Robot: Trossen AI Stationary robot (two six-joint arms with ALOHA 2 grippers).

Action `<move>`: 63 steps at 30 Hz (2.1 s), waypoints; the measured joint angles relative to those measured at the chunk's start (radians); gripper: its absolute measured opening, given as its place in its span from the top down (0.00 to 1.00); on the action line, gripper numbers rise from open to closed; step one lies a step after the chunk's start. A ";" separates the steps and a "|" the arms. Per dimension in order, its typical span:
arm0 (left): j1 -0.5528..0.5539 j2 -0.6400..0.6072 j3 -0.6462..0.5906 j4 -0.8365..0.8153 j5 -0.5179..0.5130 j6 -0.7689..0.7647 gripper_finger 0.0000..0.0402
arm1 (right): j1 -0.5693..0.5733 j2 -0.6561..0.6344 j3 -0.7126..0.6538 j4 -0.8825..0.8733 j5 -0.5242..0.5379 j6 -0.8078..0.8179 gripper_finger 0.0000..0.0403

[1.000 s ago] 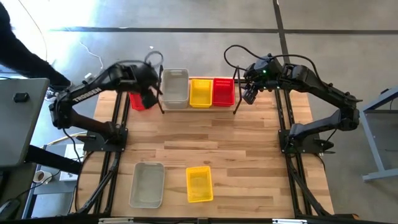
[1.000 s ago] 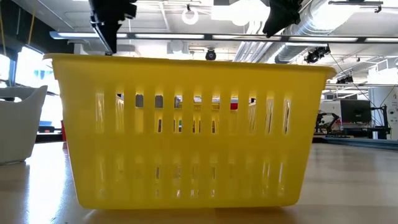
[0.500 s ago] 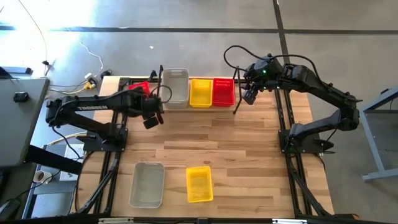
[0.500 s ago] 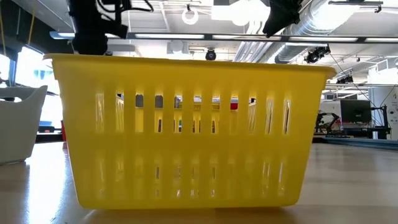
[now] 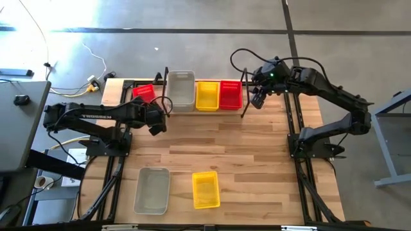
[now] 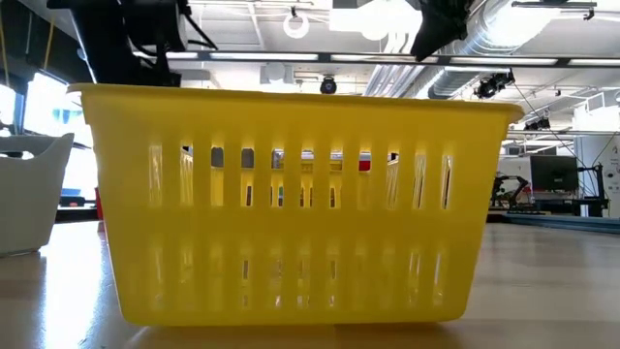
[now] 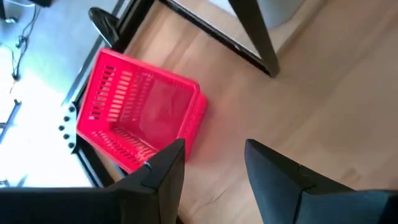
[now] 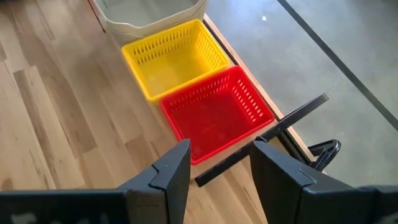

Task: Stack baskets on shelf by color
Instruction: Stack the red bin on the red bins on the shelf

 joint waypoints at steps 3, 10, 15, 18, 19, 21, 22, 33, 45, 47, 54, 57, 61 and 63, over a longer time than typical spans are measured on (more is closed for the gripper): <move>0.019 0.006 0.002 0.018 0.003 0.015 0.61 | 0.000 0.000 -0.028 0.019 0.002 0.000 0.62; 0.069 0.051 0.002 0.018 0.004 0.019 0.61 | 0.000 0.000 -0.074 0.020 0.002 0.014 0.62; 0.133 0.086 0.007 0.014 0.008 0.056 0.61 | 0.000 0.000 -0.074 0.021 0.002 0.026 0.62; 0.172 0.106 0.026 0.006 0.008 0.128 0.61 | 0.000 0.000 -0.074 0.021 0.003 0.026 0.62; 0.183 0.113 0.031 -0.001 0.012 0.152 0.61 | 0.000 0.000 -0.074 0.021 0.003 0.023 0.62; 0.204 0.127 0.039 -0.016 0.035 0.184 0.61 | 0.000 0.000 -0.074 0.023 0.005 0.015 0.62; 0.213 0.131 0.040 -0.022 0.043 0.204 0.61 | 0.000 0.000 -0.074 0.025 0.005 0.015 0.62; 0.296 0.190 0.040 -0.055 0.092 0.386 0.61 | -0.049 0.000 -0.074 0.033 0.018 0.060 0.62; 0.329 0.285 0.039 -0.043 0.089 0.423 0.61 | -0.100 0.000 -0.074 0.033 0.047 0.215 0.62; 0.341 0.304 0.039 -0.022 0.095 0.452 0.61 | -0.103 0.000 -0.074 0.033 0.047 0.229 0.62; 0.360 0.339 0.041 -0.013 0.085 0.464 0.61 | -0.103 0.000 -0.074 0.033 0.047 0.247 0.62; 0.350 0.329 0.041 -0.015 0.086 0.465 0.61 | -0.103 0.000 -0.074 0.032 0.046 0.247 0.62; 0.344 0.295 0.039 -0.013 0.086 0.465 0.61 | -0.103 0.000 -0.074 0.032 0.046 0.247 0.62; 0.344 0.275 0.039 -0.013 0.086 0.465 0.61 | -0.103 0.000 -0.074 0.032 0.046 0.247 0.62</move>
